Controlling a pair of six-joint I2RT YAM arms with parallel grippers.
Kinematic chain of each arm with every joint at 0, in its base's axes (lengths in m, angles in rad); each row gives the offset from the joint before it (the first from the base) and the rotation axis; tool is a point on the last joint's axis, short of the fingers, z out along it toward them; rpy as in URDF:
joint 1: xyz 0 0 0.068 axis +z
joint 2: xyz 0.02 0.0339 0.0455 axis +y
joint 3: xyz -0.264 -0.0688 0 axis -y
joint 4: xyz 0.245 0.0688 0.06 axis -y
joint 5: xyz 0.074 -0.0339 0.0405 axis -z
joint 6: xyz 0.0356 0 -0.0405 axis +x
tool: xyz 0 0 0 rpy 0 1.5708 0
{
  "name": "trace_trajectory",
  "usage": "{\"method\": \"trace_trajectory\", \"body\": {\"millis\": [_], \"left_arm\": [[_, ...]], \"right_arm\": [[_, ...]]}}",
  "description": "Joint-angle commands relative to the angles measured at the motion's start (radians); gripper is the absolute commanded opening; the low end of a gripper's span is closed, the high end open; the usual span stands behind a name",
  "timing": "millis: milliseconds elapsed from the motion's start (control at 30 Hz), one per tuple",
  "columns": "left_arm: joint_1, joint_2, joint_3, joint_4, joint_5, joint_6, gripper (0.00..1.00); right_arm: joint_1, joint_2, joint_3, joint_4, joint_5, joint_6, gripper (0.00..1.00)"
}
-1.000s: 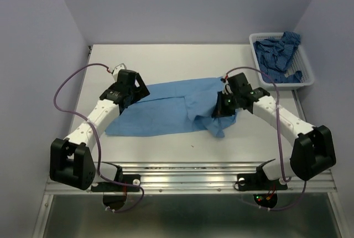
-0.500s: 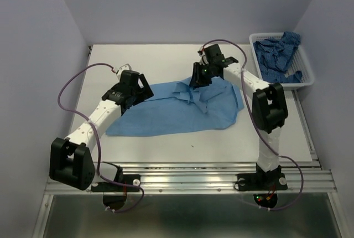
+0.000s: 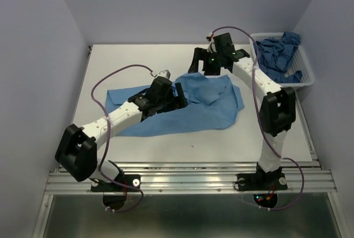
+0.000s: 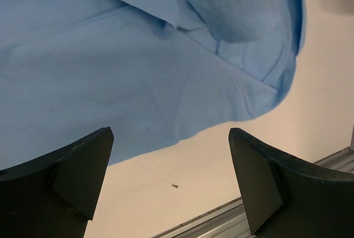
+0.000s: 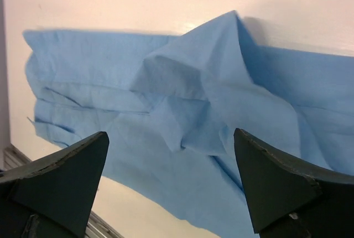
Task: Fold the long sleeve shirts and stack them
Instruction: Fold the shirt
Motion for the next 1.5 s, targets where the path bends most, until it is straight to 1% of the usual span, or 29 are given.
{"method": "trace_trajectory", "body": {"millis": [0,33,67,100,133,167,200,233,267,300,367,400,433,467,500,567,600,667,833,1000,1133,1167,1200,1233,1267,1333,1367,1400,1467], "left_arm": [[-0.071,0.092,0.127,0.056,-0.037,-0.04,0.99],[-0.085,0.155,0.203,0.03,-0.048,-0.035,0.99],[-0.118,0.192,0.245,0.018,-0.057,-0.027,0.99],[-0.135,0.227,0.294,-0.002,-0.07,-0.02,0.99],[-0.155,0.31,0.404,-0.054,-0.112,-0.011,0.99],[-0.19,0.356,0.46,-0.083,-0.135,-0.001,0.99],[-0.206,0.401,0.526,-0.121,-0.16,0.005,0.99],[-0.221,0.495,0.663,-0.201,-0.216,0.019,0.99],[-0.237,0.546,0.73,-0.233,-0.24,0.035,0.99],[-0.264,0.642,0.864,-0.293,-0.285,0.077,0.99],[-0.277,0.738,0.998,-0.352,-0.294,0.133,0.99],[-0.28,0.819,1.058,-0.378,-0.297,0.157,0.99],[-0.28,0.847,1.137,-0.405,-0.294,0.228,0.99],[-0.278,0.873,1.161,-0.407,-0.289,0.229,0.99],[-0.278,0.89,1.173,-0.406,-0.294,0.302,0.99],[-0.277,0.916,1.183,-0.401,-0.31,0.368,0.99],[-0.275,0.919,1.18,-0.398,-0.317,0.426,0.99],[-0.275,0.935,1.181,-0.396,-0.323,0.48,0.99],[-0.274,0.998,1.201,-0.386,-0.381,0.505,0.99],[-0.269,1.05,1.233,-0.375,-0.395,0.52,0.99],[-0.261,1.07,1.256,-0.379,-0.398,0.536,0.93],[-0.26,1.07,1.261,-0.379,-0.402,0.534,0.89],[-0.258,1.068,1.263,-0.378,-0.407,0.533,0.83],[-0.254,1.059,1.263,-0.369,-0.407,0.534,0.69],[-0.251,1.056,1.264,-0.364,-0.407,0.531,0.62],[-0.246,1.039,1.273,-0.358,-0.392,0.522,0.39],[-0.242,1.033,1.279,-0.364,-0.384,0.514,0.2],[-0.237,1.024,1.284,-0.364,-0.373,0.507,0.13],[-0.231,0.986,1.287,-0.363,-0.352,0.494,0.13]], "right_arm": [[-0.179,-0.234,-0.103,0.053,0.071,0.065,1.0],[-0.209,-0.262,-0.132,0.066,0.086,0.069,1.0],[-0.264,-0.289,-0.162,0.07,0.102,0.07,1.0],[-0.291,-0.315,-0.219,0.073,0.117,0.069,1.0],[-0.318,-0.358,-0.245,0.075,0.131,0.064,1.0],[-0.372,-0.381,-0.297,0.075,0.132,0.064,1.0],[-0.398,-0.4,-0.322,0.078,0.132,0.066,1.0],[-0.421,-0.432,-0.347,0.081,0.126,0.062,1.0],[-0.441,-0.448,-0.368,0.083,0.128,0.061,1.0],[-0.469,-0.46,-0.4,0.081,0.14,0.056,1.0],[-0.478,-0.481,-0.425,0.084,0.165,0.056,1.0],[-0.478,-0.494,-0.439,0.083,0.177,0.049,1.0],[-0.478,-0.497,-0.443,0.083,0.175,0.046,1.0],[-0.487,-0.498,-0.445,0.081,0.171,0.046,1.0],[-0.487,-0.503,-0.446,0.083,0.165,0.043,1.0],[-0.487,-0.501,-0.446,0.084,0.142,0.041,1.0],[-0.487,-0.503,-0.446,0.083,0.133,0.039,1.0],[-0.487,-0.506,-0.456,0.084,0.132,0.038,1.0],[-0.487,-0.509,-0.471,0.101,0.125,0.036,1.0],[-0.487,-0.507,-0.473,0.107,0.114,0.036,1.0],[-0.487,-0.509,-0.476,0.107,0.114,0.036,1.0],[-0.487,-0.514,-0.477,0.107,0.114,0.036,1.0],[-0.487,-0.515,-0.477,0.11,0.114,0.036,1.0],[-0.487,-0.518,-0.483,0.118,0.111,0.036,1.0],[-0.487,-0.517,-0.483,0.119,0.113,0.036,1.0],[-0.487,-0.517,-0.485,0.119,0.108,0.036,1.0],[-0.487,-0.515,-0.486,0.119,0.106,0.036,1.0],[-0.487,-0.515,-0.488,0.119,0.103,0.036,1.0],[-0.487,-0.511,-0.491,0.124,0.093,0.038,1.0]]}}
